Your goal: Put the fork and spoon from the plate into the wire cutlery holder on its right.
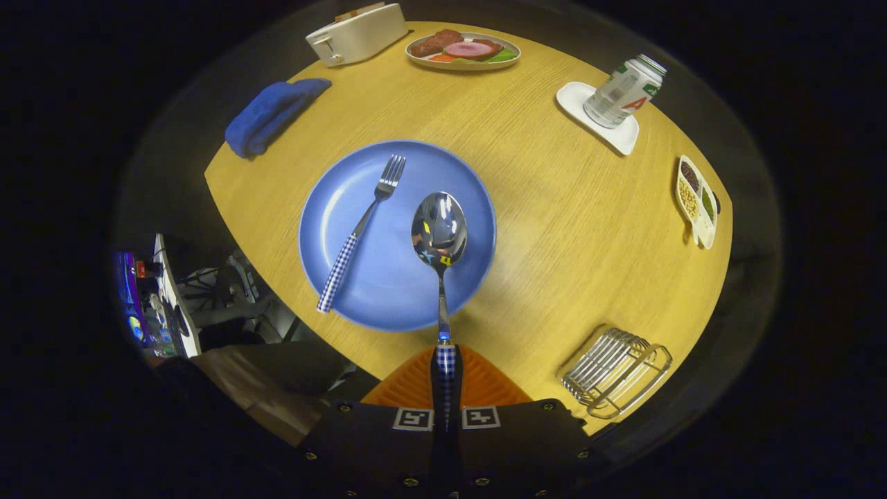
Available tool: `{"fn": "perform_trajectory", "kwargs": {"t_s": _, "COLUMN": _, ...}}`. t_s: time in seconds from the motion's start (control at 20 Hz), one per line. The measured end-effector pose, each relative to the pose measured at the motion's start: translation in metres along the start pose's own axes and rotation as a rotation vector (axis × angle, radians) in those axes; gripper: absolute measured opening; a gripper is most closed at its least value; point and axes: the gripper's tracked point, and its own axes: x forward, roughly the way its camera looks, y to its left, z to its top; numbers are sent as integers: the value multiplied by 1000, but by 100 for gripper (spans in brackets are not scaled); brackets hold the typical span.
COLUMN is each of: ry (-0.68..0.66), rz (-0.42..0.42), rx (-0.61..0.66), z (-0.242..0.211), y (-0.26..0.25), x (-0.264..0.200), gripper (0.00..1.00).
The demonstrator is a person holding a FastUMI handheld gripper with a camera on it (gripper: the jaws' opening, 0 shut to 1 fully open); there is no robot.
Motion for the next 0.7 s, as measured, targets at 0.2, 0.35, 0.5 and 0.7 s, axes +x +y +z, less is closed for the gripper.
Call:
{"fn": "perform_trajectory", "kwargs": {"t_s": 0.2, "ry": 32, "rz": 46, "rx": 4, "z": -53, "y": -22, "x": -42, "gripper": 1}}
{"fn": "perform_trajectory", "kwargs": {"t_s": 0.35, "ry": 30, "rz": 45, "rx": 69, "z": -84, "y": -50, "x": -64, "gripper": 1}}
{"fn": "perform_trajectory", "kwargs": {"t_s": 0.5, "ry": 46, "rz": 1, "rx": 120, "z": -112, "y": -86, "x": -76, "gripper": 1}}
{"fn": "perform_trajectory", "kwargs": {"t_s": 0.7, "ry": 82, "rz": -15, "rx": 165, "z": -140, "y": -124, "x": -85, "gripper": 1}}
